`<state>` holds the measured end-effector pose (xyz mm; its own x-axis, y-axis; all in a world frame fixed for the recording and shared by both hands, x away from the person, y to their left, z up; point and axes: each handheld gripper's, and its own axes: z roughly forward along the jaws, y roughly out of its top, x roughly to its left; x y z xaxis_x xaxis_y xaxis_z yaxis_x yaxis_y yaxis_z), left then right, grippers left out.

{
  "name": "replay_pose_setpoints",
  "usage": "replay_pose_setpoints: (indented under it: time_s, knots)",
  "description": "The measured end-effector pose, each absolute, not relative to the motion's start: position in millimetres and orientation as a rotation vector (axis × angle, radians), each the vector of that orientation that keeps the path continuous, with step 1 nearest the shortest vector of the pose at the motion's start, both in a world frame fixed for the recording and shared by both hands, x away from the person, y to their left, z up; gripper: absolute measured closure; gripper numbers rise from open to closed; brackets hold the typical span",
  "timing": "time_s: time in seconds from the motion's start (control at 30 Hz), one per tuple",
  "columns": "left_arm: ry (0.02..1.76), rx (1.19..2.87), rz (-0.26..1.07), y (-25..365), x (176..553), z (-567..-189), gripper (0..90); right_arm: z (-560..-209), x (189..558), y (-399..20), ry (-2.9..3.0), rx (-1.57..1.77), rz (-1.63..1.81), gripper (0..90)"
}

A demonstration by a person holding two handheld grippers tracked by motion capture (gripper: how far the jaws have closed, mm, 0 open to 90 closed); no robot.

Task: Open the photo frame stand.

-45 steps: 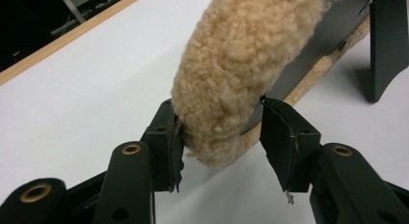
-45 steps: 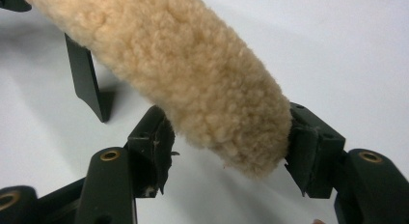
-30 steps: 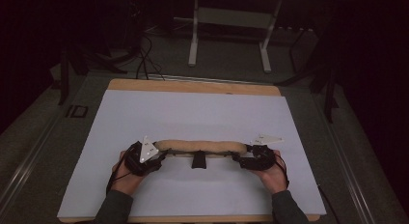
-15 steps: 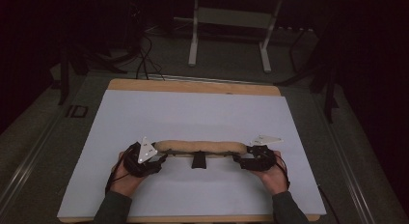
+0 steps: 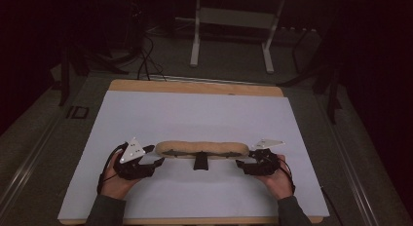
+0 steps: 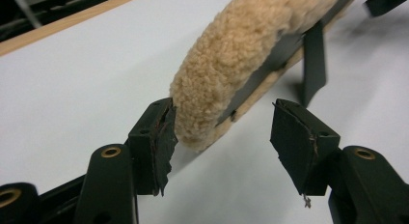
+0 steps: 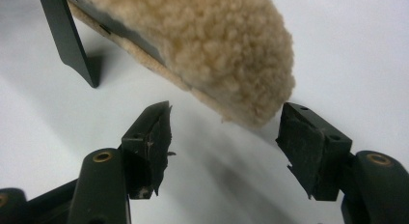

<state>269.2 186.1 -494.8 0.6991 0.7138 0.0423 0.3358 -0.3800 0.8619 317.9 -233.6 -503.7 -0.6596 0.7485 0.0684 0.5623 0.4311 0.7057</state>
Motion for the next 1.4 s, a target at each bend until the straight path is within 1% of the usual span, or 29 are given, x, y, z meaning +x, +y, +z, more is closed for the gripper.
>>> replay_pose_setpoints:
  time_s: [0.13,0.27,0.37,0.43,0.47,0.53,0.73,0.87,1.0,1.1,1.13,1.17,1.27,1.4]
  knots:
    - [0.8,1.939,0.465,192,269,-492,42.5,-503,316,-237,2.431,1.155,1.047,35.8]
    - [0.786,1.906,0.406,195,270,-489,46.7,-504,311,-240,2.442,1.17,1.037,35.9]
    - [0.788,1.894,0.394,196,270,-488,46.8,-505,309,-242,2.45,1.175,1.031,36.3]
    - [0.792,1.877,0.382,197,270,-487,46.8,-505,307,-243,2.453,1.182,1.035,37.8]
    - [0.797,1.875,0.377,197,271,-487,45.7,-505,305,-244,2.451,1.19,1.056,42.4]
    - [0.809,1.867,0.374,198,272,-487,45.2,-504,304,-244,2.452,1.189,1.071,43.5]
    - [0.851,1.825,0.377,202,273,-483,43.9,-503,299,-242,2.468,1.189,1.115,53.0]
    - [0.894,1.792,0.407,204,275,-480,40.8,-504,298,-238,2.478,1.18,1.118,55.8]
    - [0.942,1.753,0.441,208,277,-478,41.2,-502,297,-235,2.475,1.172,1.14,56.1]
    - [0.989,1.758,0.471,210,280,-479,46.0,-502,297,-233,2.489,1.174,1.17,56.1]
    - [1.008,1.759,0.478,211,281,-479,49.9,-502,296,-232,2.495,1.169,1.173,56.1]
    - [1.016,1.756,0.477,211,282,-480,49.9,-502,296,-232,2.495,1.169,1.173,56.1]
    - [1.02,1.747,0.462,213,284,-480,54.5,-500,296,-231,2.495,1.156,1.182,56.0]
    - [1.035,1.751,0.446,213,289,-483,57.0,-499,295,-231,2.49,1.154,1.194,56.0]
